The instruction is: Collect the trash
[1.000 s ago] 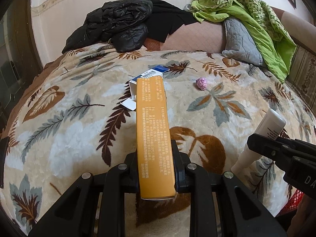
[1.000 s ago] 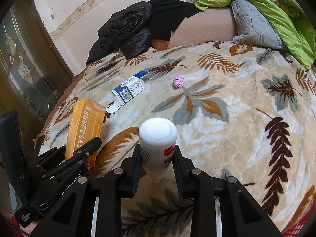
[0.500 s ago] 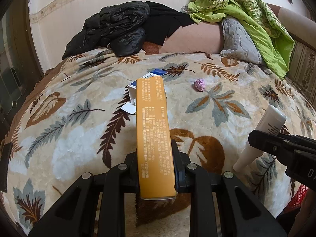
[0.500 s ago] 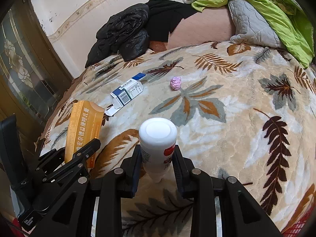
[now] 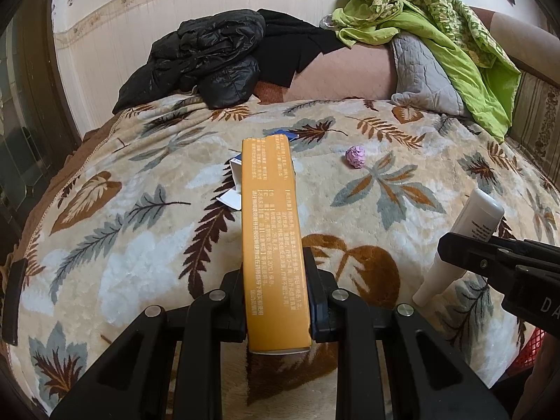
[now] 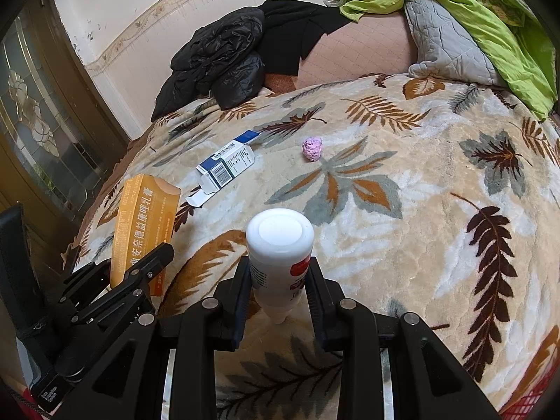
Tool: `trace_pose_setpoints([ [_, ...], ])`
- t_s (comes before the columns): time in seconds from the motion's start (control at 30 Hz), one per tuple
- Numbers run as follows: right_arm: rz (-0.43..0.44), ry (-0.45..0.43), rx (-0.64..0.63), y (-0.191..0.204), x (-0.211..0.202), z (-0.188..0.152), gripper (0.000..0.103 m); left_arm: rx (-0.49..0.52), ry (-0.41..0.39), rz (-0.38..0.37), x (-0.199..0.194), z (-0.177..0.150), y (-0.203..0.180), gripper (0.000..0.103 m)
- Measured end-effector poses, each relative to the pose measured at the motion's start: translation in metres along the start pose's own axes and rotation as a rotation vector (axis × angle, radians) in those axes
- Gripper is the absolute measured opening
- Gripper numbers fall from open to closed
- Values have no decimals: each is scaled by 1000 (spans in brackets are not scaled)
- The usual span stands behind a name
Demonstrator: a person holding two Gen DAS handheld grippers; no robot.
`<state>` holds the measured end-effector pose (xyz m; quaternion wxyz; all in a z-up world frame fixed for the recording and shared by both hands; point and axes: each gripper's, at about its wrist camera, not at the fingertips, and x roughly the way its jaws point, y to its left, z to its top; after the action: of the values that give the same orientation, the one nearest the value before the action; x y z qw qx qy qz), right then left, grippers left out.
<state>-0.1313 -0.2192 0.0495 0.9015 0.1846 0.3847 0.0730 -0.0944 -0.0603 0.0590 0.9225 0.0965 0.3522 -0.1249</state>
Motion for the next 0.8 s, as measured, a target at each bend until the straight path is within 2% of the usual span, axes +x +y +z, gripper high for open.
trace_pose_setpoints([
  [0.8, 3, -4, 0, 2, 0, 1, 32, 14, -23, 18, -5, 0, -2, 23],
])
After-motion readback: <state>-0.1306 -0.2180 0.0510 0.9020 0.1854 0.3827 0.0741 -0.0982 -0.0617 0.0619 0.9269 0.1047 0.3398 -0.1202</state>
